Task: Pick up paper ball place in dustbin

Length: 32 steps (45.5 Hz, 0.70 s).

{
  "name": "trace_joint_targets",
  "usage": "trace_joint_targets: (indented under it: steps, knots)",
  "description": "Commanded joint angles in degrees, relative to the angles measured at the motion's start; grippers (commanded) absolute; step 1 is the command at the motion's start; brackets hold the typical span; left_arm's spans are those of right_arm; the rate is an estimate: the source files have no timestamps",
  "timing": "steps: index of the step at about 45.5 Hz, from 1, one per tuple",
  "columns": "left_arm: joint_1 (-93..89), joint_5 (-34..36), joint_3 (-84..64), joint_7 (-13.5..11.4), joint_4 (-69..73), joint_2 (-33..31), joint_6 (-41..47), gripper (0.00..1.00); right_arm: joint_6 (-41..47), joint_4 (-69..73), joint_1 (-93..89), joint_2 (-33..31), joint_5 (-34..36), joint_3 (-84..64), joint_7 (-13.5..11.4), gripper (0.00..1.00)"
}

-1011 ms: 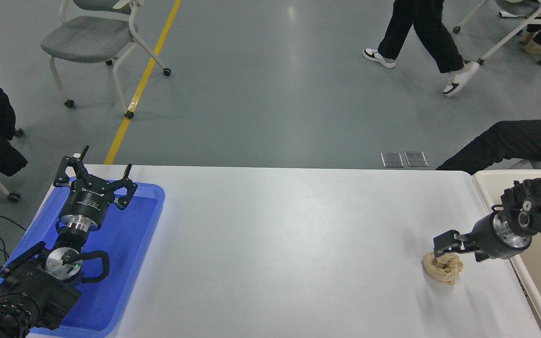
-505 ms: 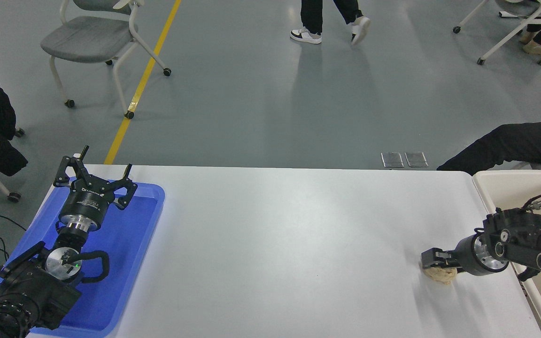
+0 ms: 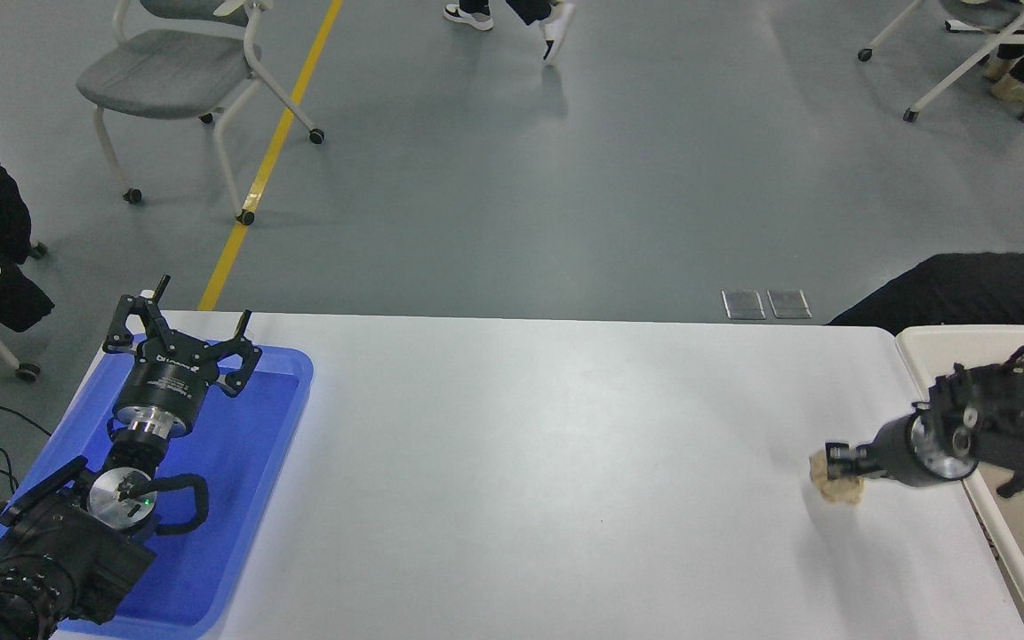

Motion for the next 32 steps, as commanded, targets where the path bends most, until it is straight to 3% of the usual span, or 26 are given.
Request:
trace_joint_targets:
  steps: [1,16,32]
  knots:
    - [0.0,0.0,0.0,0.0,0.0,0.0,0.0,1.0,2.8,14.1,25.6,-5.8,0.3,-18.4,-0.3,0.0]
    - [0.1,0.0,-0.1,0.0,0.0,0.2,0.0,1.0,11.0,28.6,56.7,-3.0,5.8,-37.7,-0.3,0.0]
    - [0.1,0.0,-0.1,0.0,0.0,0.2,0.0,1.0,12.8,31.5,64.1,1.0,10.0,-43.2,-0.3,0.0]
